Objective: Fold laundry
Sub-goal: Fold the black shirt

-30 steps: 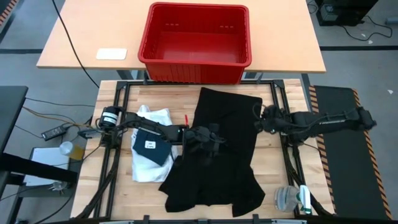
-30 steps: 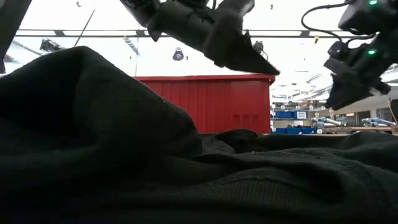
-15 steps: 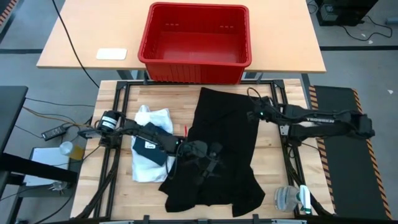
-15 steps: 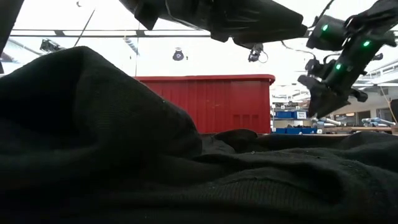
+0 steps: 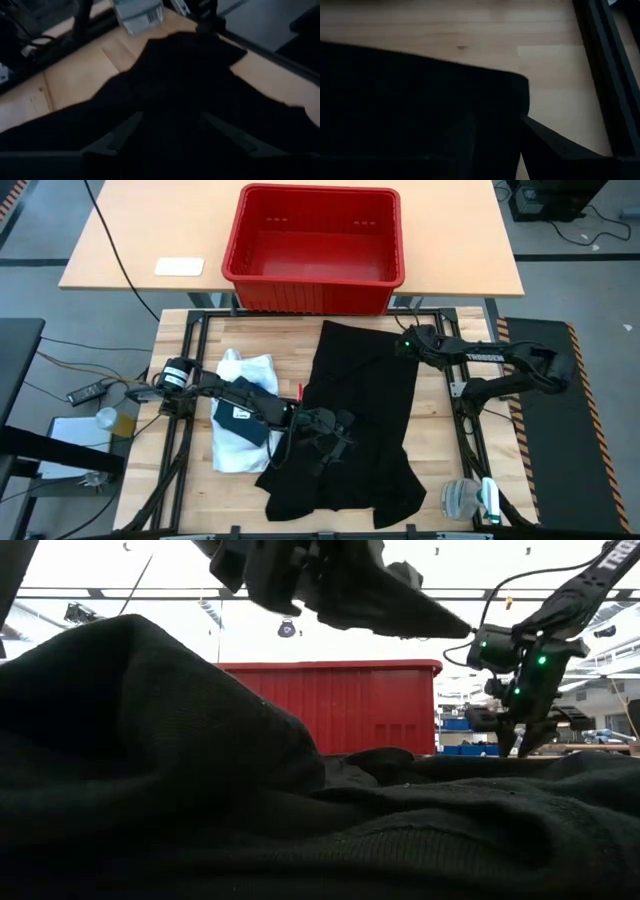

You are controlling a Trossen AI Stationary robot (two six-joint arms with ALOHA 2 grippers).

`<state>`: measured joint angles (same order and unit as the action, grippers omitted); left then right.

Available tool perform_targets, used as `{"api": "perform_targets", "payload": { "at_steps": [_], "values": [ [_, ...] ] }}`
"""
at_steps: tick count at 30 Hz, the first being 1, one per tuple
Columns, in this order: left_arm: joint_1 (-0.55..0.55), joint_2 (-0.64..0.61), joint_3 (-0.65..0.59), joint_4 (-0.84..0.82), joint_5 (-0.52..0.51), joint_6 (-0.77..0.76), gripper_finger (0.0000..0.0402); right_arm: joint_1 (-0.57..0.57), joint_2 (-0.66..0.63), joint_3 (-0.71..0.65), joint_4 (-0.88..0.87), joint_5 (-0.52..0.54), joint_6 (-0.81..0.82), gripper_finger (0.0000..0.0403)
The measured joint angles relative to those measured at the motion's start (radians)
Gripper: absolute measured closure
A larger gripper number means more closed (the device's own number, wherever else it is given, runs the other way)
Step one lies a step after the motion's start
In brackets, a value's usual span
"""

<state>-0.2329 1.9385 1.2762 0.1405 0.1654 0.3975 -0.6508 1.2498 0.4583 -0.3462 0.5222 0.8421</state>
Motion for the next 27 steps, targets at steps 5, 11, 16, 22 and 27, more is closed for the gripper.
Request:
{"api": "perform_targets", "payload": {
  "at_steps": [5, 11, 16, 22, 27],
  "values": [
    [0.000, 0.000, 0.000, -0.081, 0.000, 0.017, 0.0207, -0.037, 0.068, 0.000, 0.004, 0.063, 0.071, 0.0251],
    [0.000, 0.000, 0.000, -0.150, 0.000, 0.018, 0.0207, -0.063, 0.168, 0.000, 0.046, 0.062, 0.091, 0.0251],
    [0.000, 0.000, 0.000, -0.158, 0.000, 0.037, 0.0207, -0.076, 0.252, 0.003, 0.178, 0.098, 0.090, 0.0254],
    [0.000, 0.000, 0.000, -0.176, 0.000, 0.037, 0.0207, -0.078, 0.297, 0.003, 0.265, 0.105, 0.042, 0.0297],
    [0.000, 0.000, 0.000, -0.186, 0.000, 0.037, 0.0207, -0.070, 0.300, 0.003, 0.256, 0.096, -0.017, 0.0385]
  ]
}}
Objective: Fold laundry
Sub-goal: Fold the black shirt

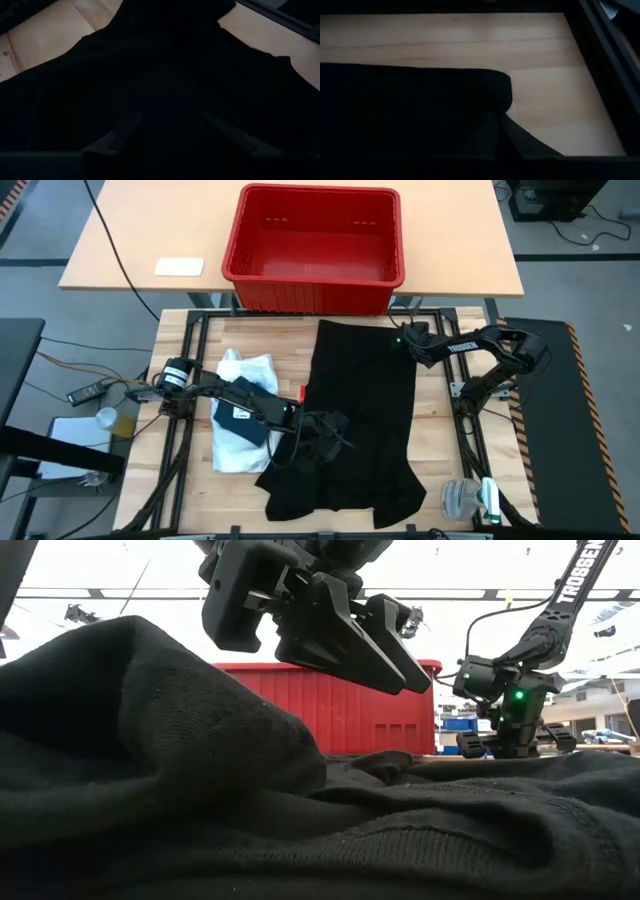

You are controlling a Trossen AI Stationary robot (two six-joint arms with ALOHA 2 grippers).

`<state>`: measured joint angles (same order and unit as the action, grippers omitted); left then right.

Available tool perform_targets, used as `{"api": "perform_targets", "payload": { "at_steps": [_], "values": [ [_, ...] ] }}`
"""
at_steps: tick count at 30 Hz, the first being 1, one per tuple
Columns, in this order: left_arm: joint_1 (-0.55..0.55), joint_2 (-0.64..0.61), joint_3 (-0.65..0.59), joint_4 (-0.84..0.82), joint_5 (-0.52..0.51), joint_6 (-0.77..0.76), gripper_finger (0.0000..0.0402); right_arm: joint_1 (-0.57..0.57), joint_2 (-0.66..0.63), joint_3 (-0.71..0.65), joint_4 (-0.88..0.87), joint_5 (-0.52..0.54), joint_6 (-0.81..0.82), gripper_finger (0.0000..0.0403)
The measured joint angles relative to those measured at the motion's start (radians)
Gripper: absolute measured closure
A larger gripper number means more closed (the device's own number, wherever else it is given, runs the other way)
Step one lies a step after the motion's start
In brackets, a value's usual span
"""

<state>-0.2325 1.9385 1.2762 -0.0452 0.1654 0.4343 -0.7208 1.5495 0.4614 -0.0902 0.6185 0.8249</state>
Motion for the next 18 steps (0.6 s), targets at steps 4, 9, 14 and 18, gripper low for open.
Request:
{"api": "perform_targets", "payload": {
  "at_steps": [4, 9, 14, 18],
  "values": [
    [0.000, 0.000, 0.000, 0.003, -0.006, 0.000, 0.0207, 0.018, -0.003, -0.002, 0.002, 0.028, -0.023, 0.0393],
    [0.005, -0.004, 0.000, -0.002, -0.016, 0.005, 0.0207, 0.068, -0.088, -0.008, -0.018, -0.004, -0.042, 0.0398],
    [0.018, -0.015, 0.000, 0.024, -0.016, 0.002, 0.0207, 0.145, -0.218, -0.007, 0.005, 0.073, -0.043, 0.0399],
    [0.023, -0.015, 0.000, 0.049, -0.016, -0.001, 0.0207, 0.178, -0.295, -0.006, 0.060, 0.068, -0.051, 0.0400]
  ]
}}
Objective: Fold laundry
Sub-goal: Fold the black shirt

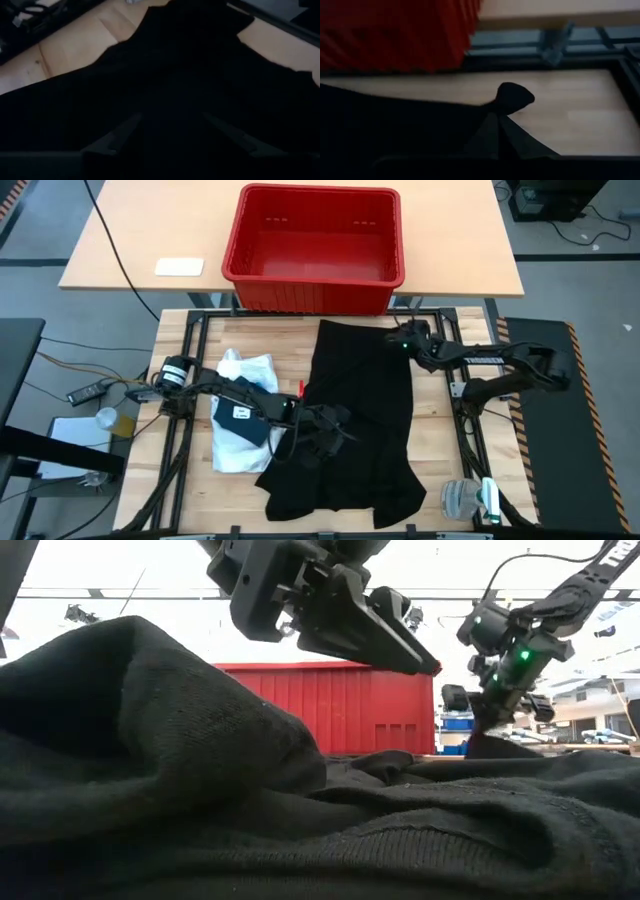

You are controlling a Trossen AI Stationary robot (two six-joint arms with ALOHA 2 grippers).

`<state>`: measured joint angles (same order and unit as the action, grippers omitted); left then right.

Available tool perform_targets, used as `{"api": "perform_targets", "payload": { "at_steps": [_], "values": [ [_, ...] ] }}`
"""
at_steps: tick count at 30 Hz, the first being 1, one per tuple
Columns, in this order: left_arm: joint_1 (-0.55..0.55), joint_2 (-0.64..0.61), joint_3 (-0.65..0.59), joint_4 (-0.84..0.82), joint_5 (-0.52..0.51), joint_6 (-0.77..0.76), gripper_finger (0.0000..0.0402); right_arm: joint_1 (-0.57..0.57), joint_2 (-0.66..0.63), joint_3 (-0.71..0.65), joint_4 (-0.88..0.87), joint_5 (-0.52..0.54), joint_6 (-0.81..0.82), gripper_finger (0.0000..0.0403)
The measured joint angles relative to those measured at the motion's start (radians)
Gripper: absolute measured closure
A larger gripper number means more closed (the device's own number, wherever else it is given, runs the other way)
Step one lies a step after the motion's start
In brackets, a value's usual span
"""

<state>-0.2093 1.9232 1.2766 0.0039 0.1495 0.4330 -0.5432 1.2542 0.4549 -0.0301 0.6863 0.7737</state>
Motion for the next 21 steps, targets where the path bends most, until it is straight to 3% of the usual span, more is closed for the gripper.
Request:
{"api": "perform_targets", "payload": {
  "at_steps": [5, 10, 15, 21],
  "values": [
    [-0.002, 0.000, 0.000, 0.047, 0.030, -0.009, 0.0207, 0.028, -0.005, 0.000, 0.151, -0.085, -0.020, 0.0400],
    [-0.006, 0.000, -0.036, 0.132, 0.104, -0.059, 0.0207, 0.071, 0.083, 0.002, 0.412, -0.173, -0.053, 0.0401],
    [-0.021, 0.004, -0.151, 0.247, 0.022, -0.104, 0.0207, 0.097, 0.203, 0.004, 0.607, -0.190, -0.070, 0.0401],
    [-0.042, 0.001, -0.290, 0.391, -0.033, -0.135, 0.0207, 0.080, 0.368, 0.083, 0.611, -0.280, -0.070, 0.0400]
  ]
}}
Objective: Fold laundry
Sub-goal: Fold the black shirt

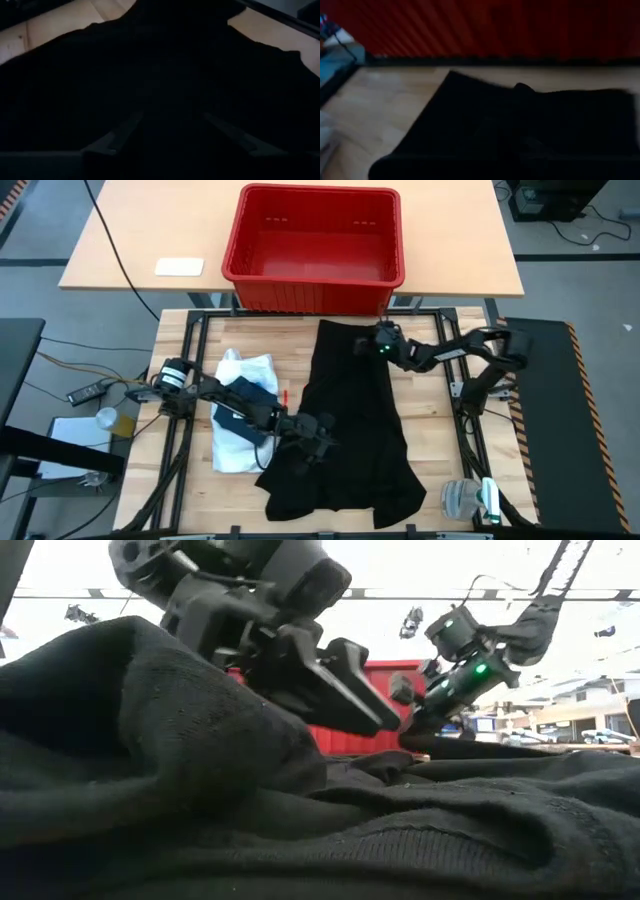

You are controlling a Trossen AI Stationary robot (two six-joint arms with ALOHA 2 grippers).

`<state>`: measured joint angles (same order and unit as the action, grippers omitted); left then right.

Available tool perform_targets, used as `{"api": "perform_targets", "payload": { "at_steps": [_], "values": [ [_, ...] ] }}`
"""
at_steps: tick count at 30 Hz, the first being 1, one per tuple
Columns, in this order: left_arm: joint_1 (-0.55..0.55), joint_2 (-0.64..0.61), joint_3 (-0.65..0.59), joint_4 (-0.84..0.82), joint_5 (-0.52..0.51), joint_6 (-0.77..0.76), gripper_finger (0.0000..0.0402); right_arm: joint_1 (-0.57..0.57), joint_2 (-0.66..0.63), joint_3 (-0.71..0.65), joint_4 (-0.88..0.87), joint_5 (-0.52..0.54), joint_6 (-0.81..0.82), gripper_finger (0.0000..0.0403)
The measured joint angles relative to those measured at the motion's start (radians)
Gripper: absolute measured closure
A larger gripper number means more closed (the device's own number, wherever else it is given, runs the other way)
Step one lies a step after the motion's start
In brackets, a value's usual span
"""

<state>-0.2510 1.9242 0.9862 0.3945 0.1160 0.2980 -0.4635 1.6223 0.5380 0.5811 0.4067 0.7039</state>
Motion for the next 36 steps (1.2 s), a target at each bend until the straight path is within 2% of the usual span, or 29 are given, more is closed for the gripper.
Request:
{"api": "perform_targets", "payload": {
  "at_steps": [9, 13, 17, 22, 26, 29, 32, 36],
  "values": [
    [-0.023, -0.022, -0.045, 0.006, -0.019, -0.035, 0.0207, -0.018, 0.208, 0.174, -0.019, -0.140, 0.007, 0.0397],
    [-0.030, -0.050, -0.046, -0.020, -0.041, -0.035, 0.0207, -0.018, 0.259, 0.234, -0.051, -0.207, -0.049, 0.0385],
    [-0.030, -0.068, -0.046, -0.033, -0.052, -0.035, 0.0207, -0.018, 0.275, 0.262, -0.075, -0.209, -0.139, 0.0337],
    [-0.029, -0.068, -0.046, -0.039, -0.055, -0.043, 0.0207, -0.012, 0.268, 0.263, -0.083, -0.203, -0.188, 0.0239],
    [-0.029, -0.068, -0.046, -0.053, -0.070, -0.048, 0.0207, -0.009, 0.205, 0.262, -0.093, -0.283, -0.226, 0.0162],
    [-0.029, -0.074, -0.046, -0.052, -0.071, -0.048, 0.0207, 0.022, 0.112, 0.263, -0.097, -0.273, -0.278, 0.0124],
    [-0.029, -0.088, -0.046, -0.074, -0.104, -0.051, 0.0207, 0.066, -0.006, 0.263, -0.197, -0.222, -0.334, 0.0108],
    [-0.032, -0.108, -0.044, -0.128, -0.161, -0.064, 0.0207, 0.169, -0.146, 0.263, -0.397, -0.246, -0.372, 0.0110]
  ]
}}
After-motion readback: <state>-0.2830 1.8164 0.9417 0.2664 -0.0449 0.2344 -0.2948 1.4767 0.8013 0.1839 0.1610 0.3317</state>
